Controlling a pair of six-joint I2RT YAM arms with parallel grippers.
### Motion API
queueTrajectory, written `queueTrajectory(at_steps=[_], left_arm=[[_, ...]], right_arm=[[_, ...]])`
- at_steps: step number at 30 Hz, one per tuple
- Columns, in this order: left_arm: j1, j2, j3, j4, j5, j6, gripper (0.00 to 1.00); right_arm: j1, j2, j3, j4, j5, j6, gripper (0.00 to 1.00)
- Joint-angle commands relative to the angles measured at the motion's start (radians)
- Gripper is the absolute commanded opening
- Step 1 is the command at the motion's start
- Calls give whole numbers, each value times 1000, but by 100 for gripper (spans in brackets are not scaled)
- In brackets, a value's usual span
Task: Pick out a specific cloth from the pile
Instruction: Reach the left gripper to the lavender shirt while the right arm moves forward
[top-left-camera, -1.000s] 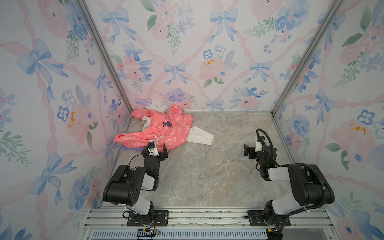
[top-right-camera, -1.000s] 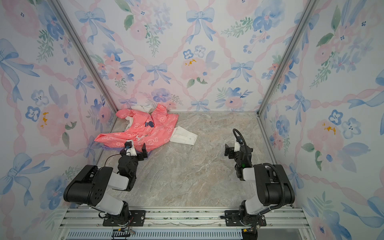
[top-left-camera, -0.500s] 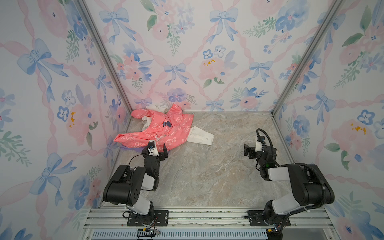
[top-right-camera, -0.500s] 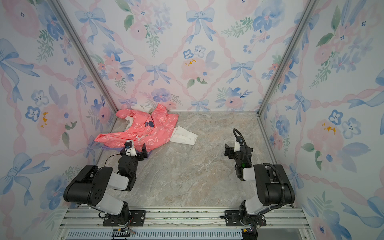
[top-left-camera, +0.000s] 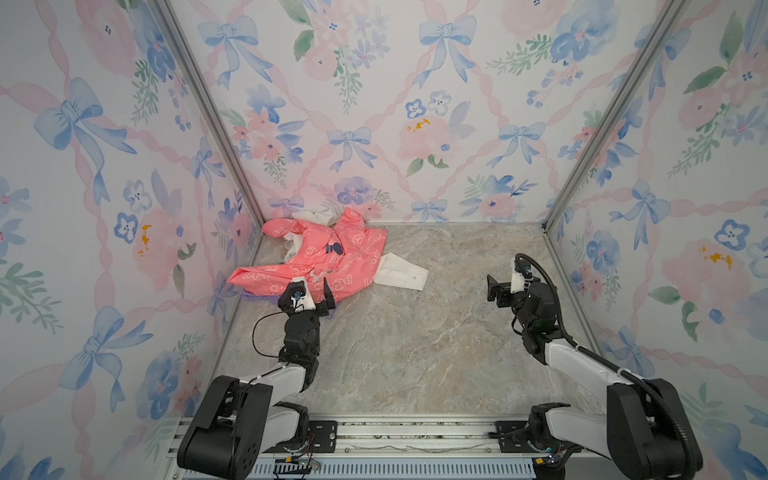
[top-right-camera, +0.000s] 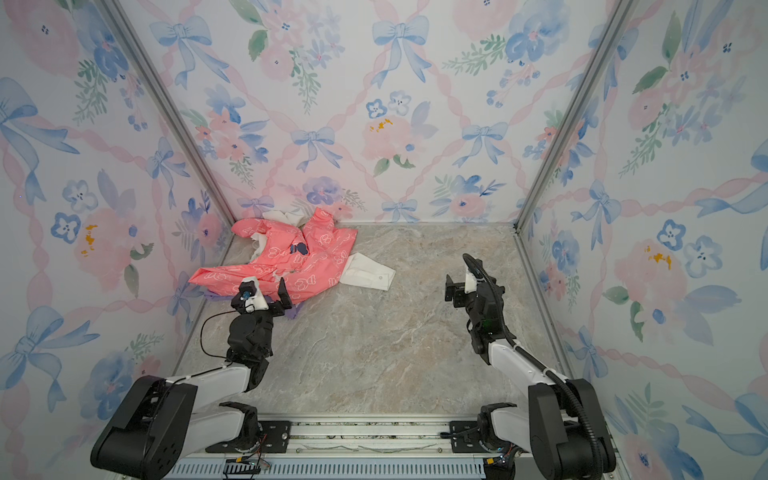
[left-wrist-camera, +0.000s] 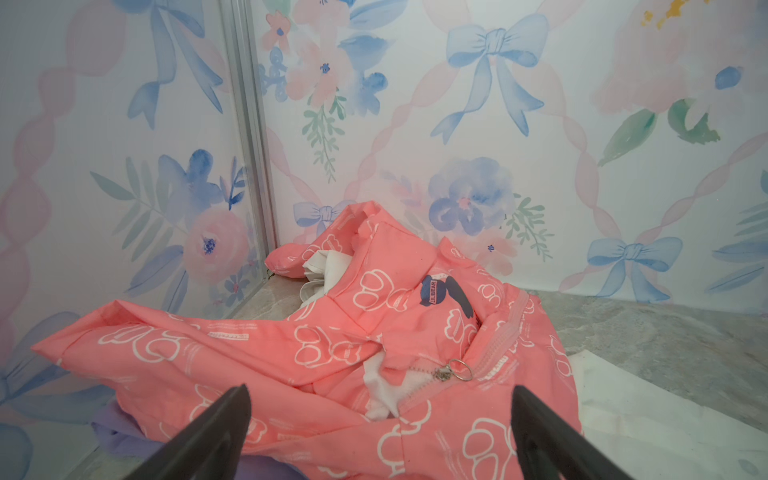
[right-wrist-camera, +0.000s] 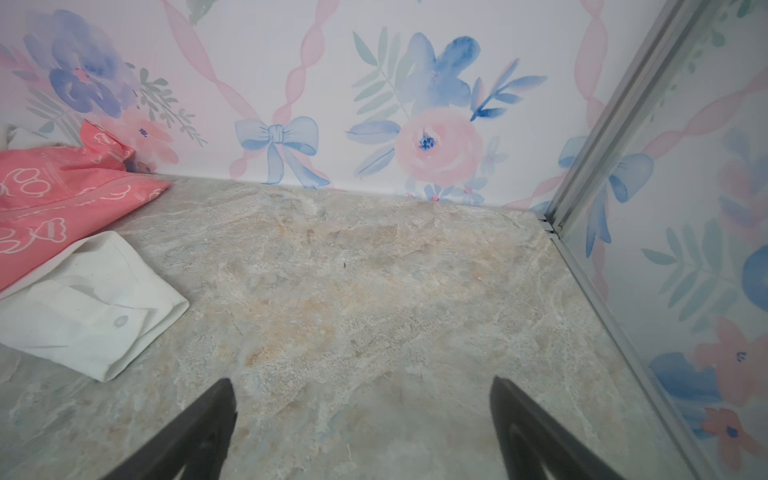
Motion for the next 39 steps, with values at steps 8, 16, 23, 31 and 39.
queueTrajectory(at_steps=[8,16,23,31,39], left_arm=[[-67,-327,228,-725,-63,-381,98],[-66,-450,251,-1064,54,-663,98],[-59,-534,179,-1204,82,-861,96],[-45,-356,210,-1160,242,-872,71],[10,-169,227,-1166,274,-890,65]], right_arm=[[222,-161,232,-454,-6,-59,97],[366,-240,244,-583,-91,-3,97],[454,-200,210,-516,-127,39,97],[492,-126,262,-482,-186,47,97],[500,-202,212,-453,-147,66,97]])
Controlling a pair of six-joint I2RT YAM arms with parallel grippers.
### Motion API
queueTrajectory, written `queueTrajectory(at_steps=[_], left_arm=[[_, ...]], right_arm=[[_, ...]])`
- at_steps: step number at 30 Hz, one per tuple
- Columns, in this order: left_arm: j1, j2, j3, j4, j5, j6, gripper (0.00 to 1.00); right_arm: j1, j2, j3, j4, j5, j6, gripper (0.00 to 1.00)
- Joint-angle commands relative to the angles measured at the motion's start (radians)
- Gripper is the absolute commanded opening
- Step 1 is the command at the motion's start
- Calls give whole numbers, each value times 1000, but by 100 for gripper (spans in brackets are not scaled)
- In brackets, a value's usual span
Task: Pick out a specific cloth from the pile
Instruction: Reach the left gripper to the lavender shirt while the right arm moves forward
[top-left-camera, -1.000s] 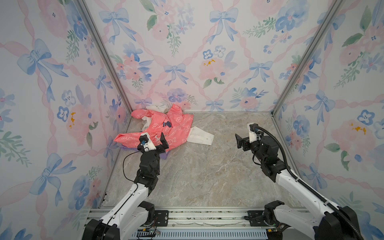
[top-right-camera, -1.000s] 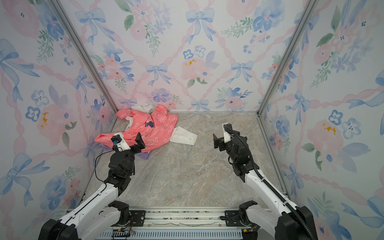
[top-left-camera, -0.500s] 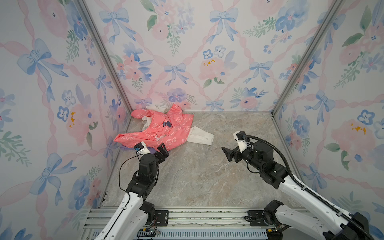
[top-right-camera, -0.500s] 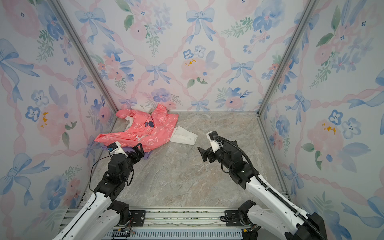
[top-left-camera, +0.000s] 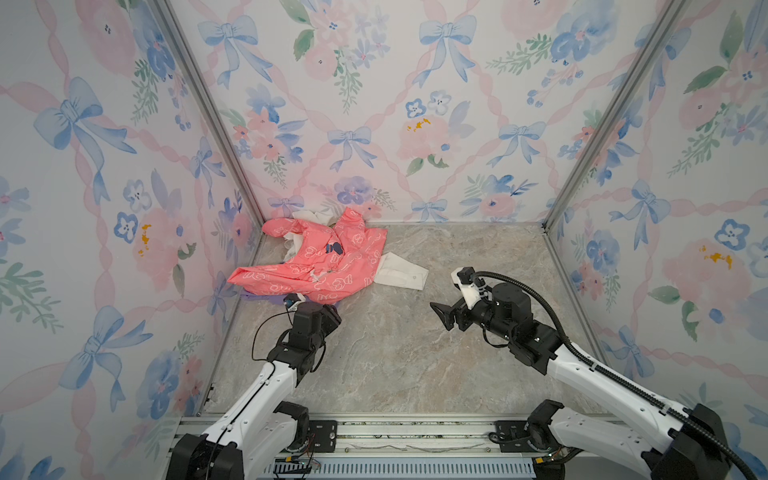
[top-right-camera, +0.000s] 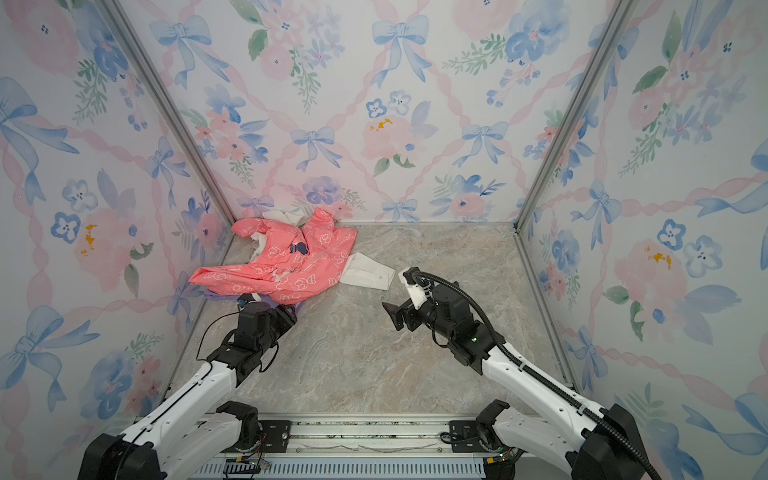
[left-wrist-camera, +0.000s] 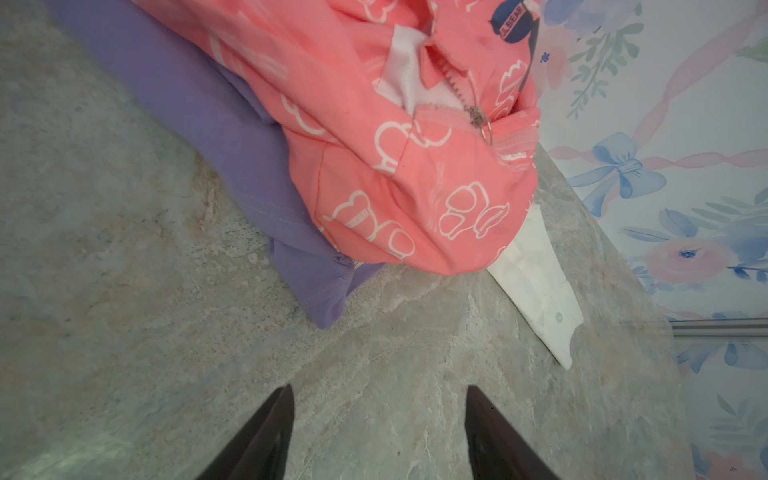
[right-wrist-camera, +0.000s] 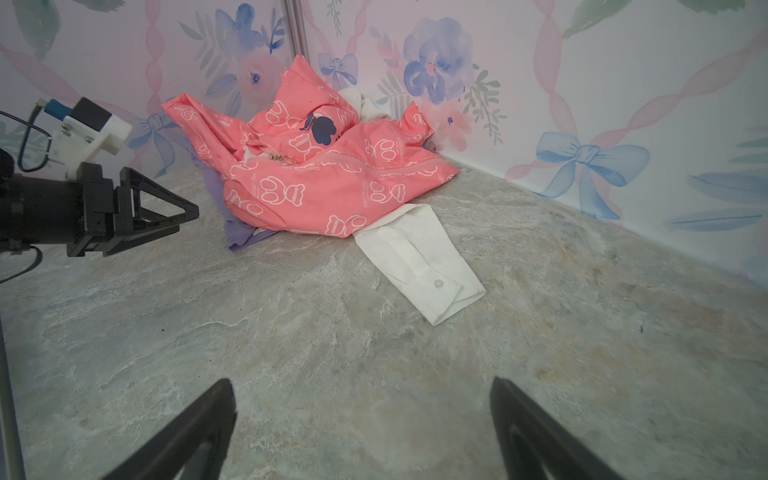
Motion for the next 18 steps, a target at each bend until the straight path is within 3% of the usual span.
queueTrajectory(at_steps=[1,18], left_arm=[[31,54,18,-21,28,-35,64],[68,342,113,25,14,-59,48]], right_arm=[[9,-52,-10,29,18,19,97],[10,-121,-10,-25,60,6,97]])
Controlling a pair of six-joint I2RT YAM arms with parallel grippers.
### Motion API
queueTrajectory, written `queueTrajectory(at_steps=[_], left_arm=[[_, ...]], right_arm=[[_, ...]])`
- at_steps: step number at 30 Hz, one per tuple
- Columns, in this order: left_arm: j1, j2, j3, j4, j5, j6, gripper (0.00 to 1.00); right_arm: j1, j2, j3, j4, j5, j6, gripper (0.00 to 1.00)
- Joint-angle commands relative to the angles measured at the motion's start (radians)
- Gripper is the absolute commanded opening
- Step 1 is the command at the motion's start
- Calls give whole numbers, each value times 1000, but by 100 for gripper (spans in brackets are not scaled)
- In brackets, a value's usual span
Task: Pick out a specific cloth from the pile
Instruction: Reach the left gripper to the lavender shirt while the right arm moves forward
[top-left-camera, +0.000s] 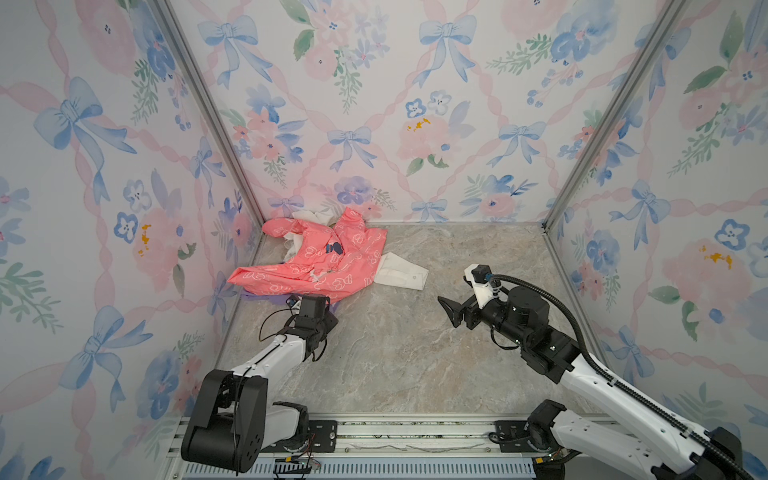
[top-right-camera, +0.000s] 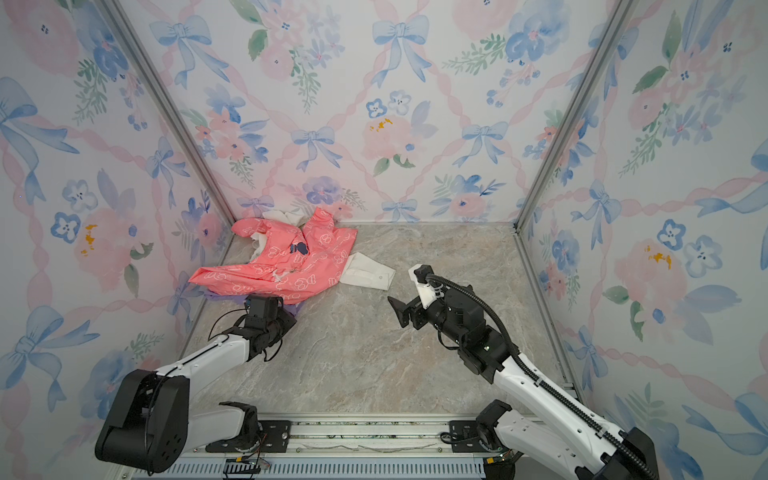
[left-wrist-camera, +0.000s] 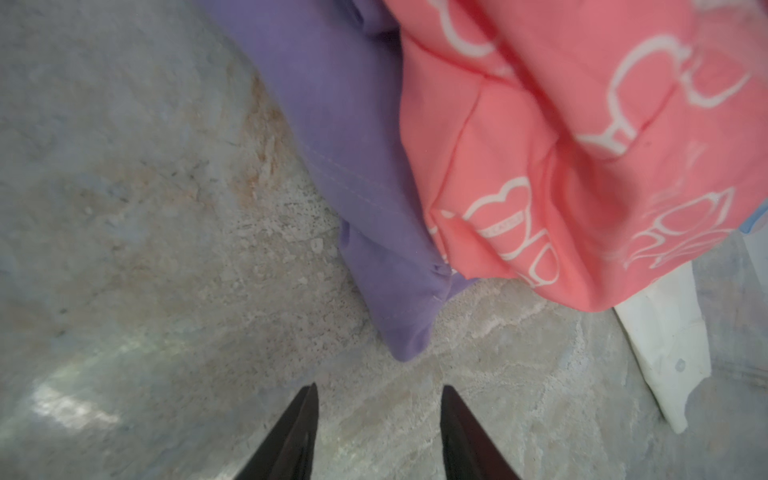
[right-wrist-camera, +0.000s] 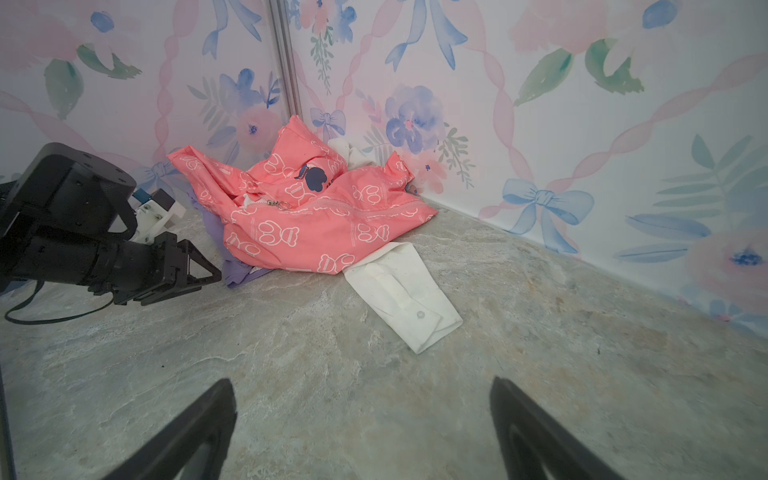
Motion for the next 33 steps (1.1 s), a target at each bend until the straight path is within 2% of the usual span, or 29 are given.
queueTrajectory(at_steps=[1,5,12,13,20,22,26,33], left_arm=[[10,32,24,34,-6,-3,48],[19,68,22,75,-1,1,41],[23,119,-9,195,37,-18,36],[24,127,-8,207,43,-19,31],[27,156,-1,217,44,-2,14],[30,154,-3,223,43,5,0],[34,131,5,223,54,18,0],[34,-21,20,213,53,40,0]], right_arm=[[10,-20,-11,-18,15,4,97],[9,-29,-12,-29,16,4,97],[9,-34,-15,-38,26,1,97],[10,-33,-14,-38,26,1,97],[10,-38,-15,-51,31,1,97],[10,-44,-18,-54,34,0,97],[10,-50,-18,-59,38,-1,97],[10,-54,-21,-61,39,1,97]])
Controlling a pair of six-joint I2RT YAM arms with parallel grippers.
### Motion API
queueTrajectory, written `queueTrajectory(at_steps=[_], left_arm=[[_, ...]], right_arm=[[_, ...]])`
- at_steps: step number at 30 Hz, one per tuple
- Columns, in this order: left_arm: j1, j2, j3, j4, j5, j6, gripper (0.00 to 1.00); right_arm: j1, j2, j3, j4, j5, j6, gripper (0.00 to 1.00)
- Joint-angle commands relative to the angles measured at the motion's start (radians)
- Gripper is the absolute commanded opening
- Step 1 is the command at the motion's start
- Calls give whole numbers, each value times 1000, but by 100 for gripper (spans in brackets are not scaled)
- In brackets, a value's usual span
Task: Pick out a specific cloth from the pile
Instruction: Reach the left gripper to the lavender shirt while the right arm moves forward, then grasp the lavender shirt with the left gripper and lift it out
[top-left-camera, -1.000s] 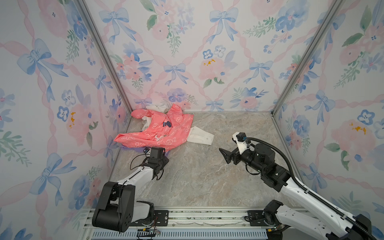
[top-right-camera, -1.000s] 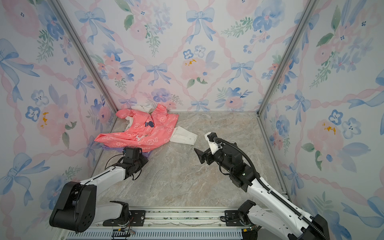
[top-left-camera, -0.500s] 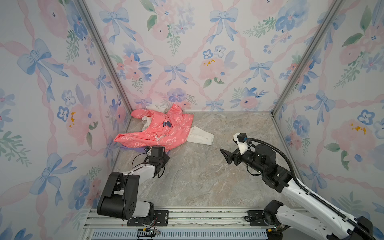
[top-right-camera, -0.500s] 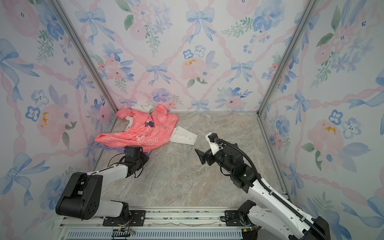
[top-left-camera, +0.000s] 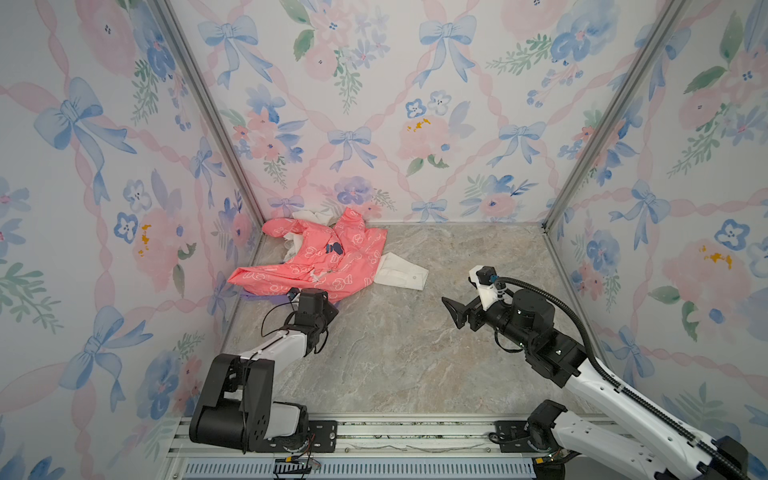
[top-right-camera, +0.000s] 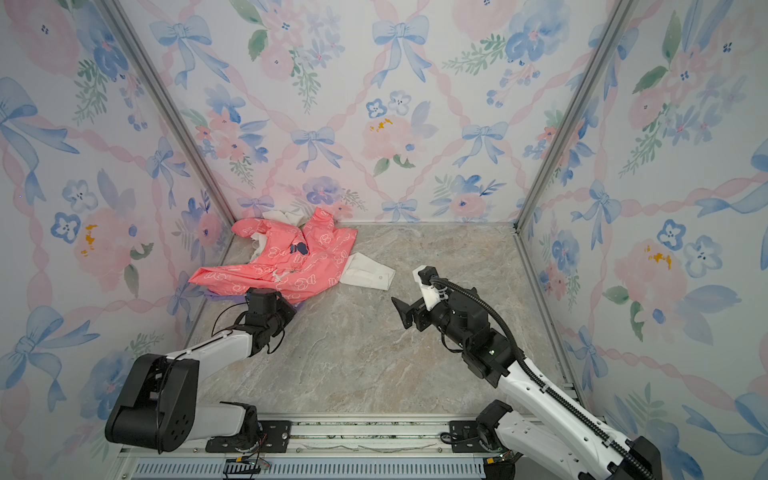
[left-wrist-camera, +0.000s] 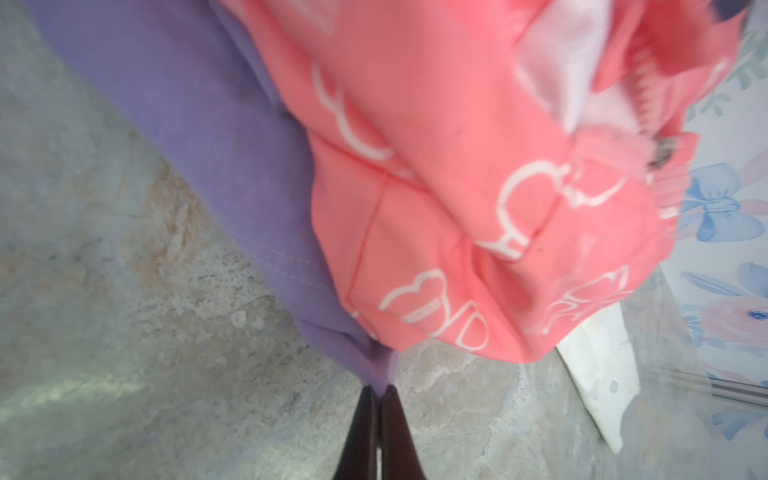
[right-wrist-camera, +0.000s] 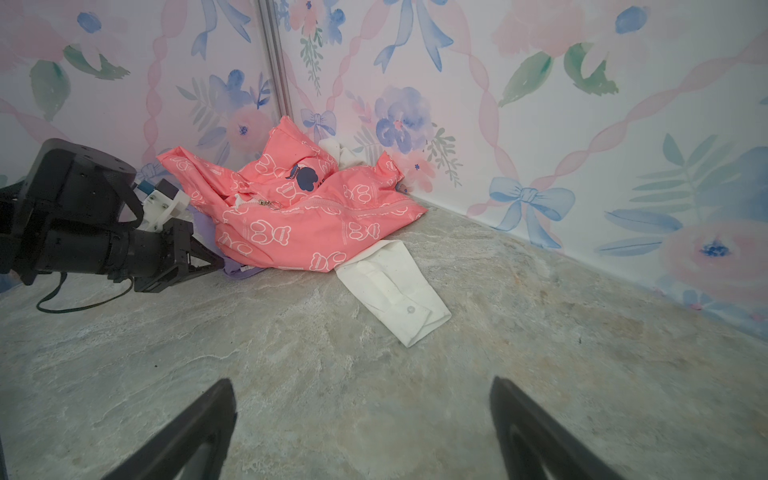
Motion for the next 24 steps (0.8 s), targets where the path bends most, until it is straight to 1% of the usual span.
queueTrajectory(at_steps=[1,12,20,24], left_arm=[[5,-78,27,-7,4,35,0],[8,-204,163,-73,-3,116,0],[16,-206,350,-115,37,151,0],[18,-204,418,-127,36,162,0]], right_arm=[[10,-13,-16,-24,11,1,97],[10,-8,-14,-21,6,6,97],[11,8,2,-27,-10,13,97],[13,1,-5,-17,-12,22,97]])
